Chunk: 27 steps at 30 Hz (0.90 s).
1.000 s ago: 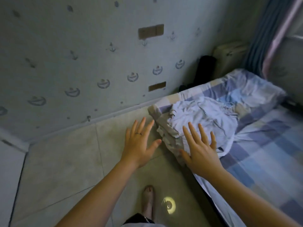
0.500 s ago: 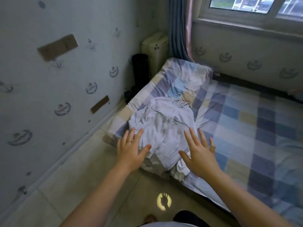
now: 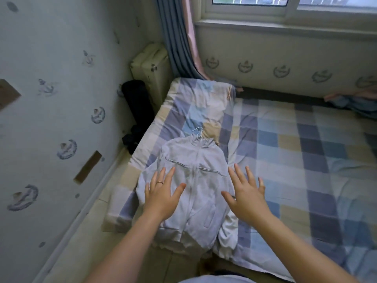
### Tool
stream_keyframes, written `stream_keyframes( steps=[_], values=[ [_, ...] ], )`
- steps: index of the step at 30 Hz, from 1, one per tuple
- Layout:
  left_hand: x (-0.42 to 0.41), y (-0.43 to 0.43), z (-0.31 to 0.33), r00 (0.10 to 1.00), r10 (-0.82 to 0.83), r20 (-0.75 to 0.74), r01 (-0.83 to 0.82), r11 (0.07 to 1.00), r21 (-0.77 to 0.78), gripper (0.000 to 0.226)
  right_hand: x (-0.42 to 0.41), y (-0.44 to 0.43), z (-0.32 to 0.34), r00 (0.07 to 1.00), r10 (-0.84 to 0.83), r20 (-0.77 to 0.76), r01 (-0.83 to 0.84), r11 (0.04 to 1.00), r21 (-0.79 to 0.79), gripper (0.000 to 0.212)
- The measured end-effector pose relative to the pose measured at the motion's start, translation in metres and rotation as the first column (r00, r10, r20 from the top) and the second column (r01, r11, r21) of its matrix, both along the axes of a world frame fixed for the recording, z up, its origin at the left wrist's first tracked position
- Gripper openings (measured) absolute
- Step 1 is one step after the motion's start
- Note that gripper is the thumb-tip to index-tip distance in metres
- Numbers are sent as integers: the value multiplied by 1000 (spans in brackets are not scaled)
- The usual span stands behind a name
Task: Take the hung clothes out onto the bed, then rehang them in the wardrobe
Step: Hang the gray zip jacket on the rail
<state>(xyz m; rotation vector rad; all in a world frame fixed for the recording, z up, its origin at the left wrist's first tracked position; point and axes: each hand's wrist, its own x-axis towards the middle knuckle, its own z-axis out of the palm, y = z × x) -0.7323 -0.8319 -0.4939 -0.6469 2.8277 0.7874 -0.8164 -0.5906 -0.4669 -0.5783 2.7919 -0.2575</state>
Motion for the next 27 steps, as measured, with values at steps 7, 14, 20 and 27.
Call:
stream_keyframes(
  steps=[7, 14, 20, 27],
  values=[
    [-93, -41, -18, 999, -32, 33, 32, 999, 13, 67, -83, -44, -8, 1000, 0, 26, -1, 999, 45, 73],
    [-177, -93, -56, 983, -119, 137, 111, 992, 62, 65, -145, -96, -43, 995, -68, 72, 61, 994, 88, 74],
    [-259, -138, -136, 962, -187, 201, 168, 980, 108, 63, -194, -136, -120, 977, -172, 125, 150, 974, 170, 74],
    [-355, -175, -302, 929, -267, 257, 266, 963, 40, 65, -273, -168, -279, 958, -224, 180, 188, 962, 196, 72]
  ],
)
